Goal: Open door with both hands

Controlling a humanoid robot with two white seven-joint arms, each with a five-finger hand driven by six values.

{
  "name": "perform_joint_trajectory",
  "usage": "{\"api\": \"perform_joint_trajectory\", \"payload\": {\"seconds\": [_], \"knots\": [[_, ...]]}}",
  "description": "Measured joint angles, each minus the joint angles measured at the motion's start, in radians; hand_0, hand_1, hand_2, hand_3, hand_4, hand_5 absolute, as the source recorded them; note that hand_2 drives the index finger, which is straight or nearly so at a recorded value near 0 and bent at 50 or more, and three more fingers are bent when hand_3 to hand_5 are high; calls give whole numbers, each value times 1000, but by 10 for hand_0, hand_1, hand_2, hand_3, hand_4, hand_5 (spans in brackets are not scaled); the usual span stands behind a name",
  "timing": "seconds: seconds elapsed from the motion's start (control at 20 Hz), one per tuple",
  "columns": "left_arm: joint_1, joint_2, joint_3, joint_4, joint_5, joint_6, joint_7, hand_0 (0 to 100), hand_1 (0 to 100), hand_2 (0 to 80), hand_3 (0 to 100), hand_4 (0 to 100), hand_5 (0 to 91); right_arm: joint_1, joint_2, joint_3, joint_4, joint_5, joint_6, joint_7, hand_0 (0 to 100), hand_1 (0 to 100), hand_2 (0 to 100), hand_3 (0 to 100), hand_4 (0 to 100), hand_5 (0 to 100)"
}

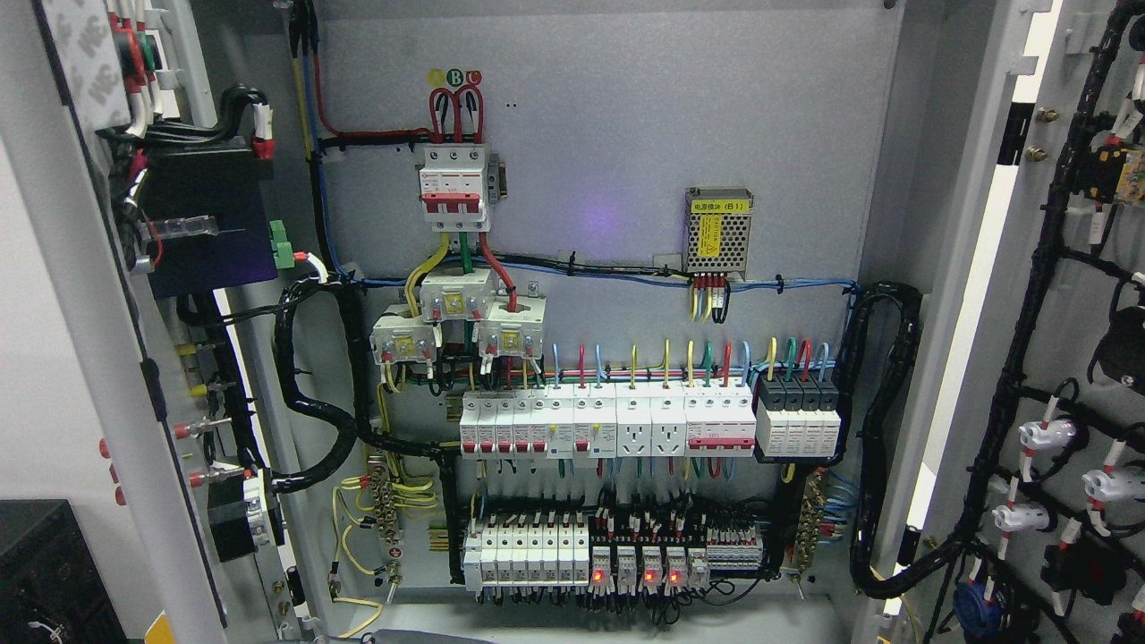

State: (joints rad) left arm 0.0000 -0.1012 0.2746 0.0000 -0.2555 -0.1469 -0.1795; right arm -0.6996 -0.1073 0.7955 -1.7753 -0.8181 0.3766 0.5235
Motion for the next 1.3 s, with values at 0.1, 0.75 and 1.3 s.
{"api": "perform_joint_trajectory", "payload": {"seconds": [0.1,0.75,1.3], "knots": [[0,0,0,0,0,0,0,120,556,0,0,0,0,-1,5,4,2,0,0,0,71,138,0,0,0,0],[0,0,0,0,0,-3,0,120,556,0,0,0,0,-9,49,17,11,-2,4,-1,71,138,0,0,0,0],[0,0,0,0,0,0,0,120,556,0,0,0,0,-17,85,29,13,0,21,-4,72,137,0,0,0,0]]}}
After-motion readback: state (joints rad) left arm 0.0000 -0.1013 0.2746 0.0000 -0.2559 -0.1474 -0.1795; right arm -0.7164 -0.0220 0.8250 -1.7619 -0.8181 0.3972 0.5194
